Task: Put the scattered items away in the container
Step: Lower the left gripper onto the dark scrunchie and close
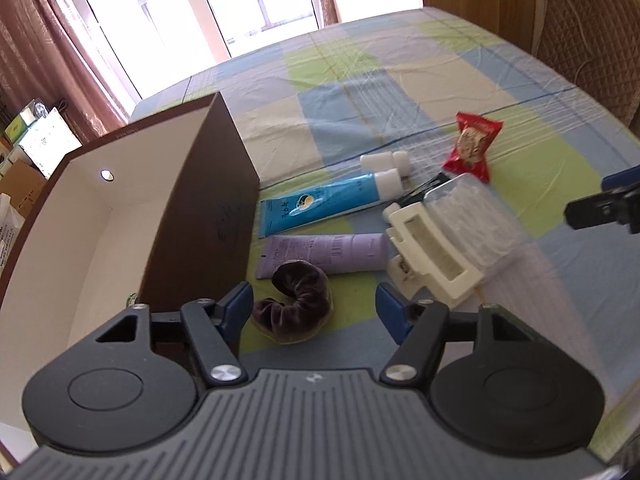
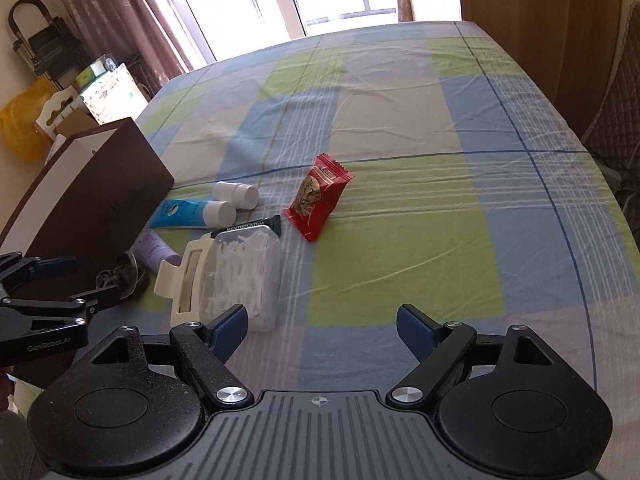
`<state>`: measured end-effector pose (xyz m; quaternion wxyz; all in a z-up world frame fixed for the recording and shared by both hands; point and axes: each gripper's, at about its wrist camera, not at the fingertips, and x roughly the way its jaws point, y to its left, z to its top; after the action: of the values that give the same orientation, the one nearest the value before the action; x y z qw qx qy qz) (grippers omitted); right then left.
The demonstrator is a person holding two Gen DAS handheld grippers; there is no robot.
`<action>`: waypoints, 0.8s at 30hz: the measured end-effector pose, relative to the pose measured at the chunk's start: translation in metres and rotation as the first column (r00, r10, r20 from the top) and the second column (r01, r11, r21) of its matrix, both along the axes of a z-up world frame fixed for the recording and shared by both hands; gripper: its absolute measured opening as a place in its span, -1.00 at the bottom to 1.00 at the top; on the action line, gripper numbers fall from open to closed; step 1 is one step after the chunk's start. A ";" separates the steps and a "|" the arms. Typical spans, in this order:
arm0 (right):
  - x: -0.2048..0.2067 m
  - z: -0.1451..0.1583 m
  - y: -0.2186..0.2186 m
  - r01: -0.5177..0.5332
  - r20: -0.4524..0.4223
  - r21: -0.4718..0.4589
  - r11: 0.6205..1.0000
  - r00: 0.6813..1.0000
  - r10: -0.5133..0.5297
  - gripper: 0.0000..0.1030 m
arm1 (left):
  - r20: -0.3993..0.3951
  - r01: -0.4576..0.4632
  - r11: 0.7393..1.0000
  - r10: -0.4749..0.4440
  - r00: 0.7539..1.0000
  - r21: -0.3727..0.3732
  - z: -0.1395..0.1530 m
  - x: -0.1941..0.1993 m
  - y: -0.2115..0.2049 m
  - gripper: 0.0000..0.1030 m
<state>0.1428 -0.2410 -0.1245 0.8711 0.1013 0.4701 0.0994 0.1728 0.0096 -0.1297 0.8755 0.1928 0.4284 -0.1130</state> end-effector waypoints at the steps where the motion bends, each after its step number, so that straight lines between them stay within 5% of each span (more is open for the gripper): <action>1: 0.002 -0.001 0.000 0.003 -0.001 0.003 1.000 1.000 -0.003 0.69 | -0.007 -0.005 1.000 0.005 1.000 0.005 -0.005 0.004 -0.001 0.19; 4: 0.007 -0.003 -0.001 0.004 0.002 0.006 1.000 1.000 -0.004 0.69 | -0.024 -0.021 1.000 0.022 0.999 0.019 -0.017 0.012 -0.002 0.15; 14: 0.024 -0.008 -0.001 0.011 0.042 0.032 0.999 0.999 -0.013 0.69 | -0.050 -0.029 0.998 0.031 0.998 0.047 -0.031 0.013 -0.004 -0.77; 24: 0.076 -0.019 0.002 0.048 0.081 0.152 0.987 0.995 -0.061 0.68 | -0.093 -0.076 0.997 0.077 0.993 0.014 -0.028 -0.002 0.002 -0.79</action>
<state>0.2187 -0.2389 -0.1434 0.8827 0.1750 0.4208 0.1147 0.1705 0.0114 -0.1580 0.8571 0.1753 0.4768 -0.0859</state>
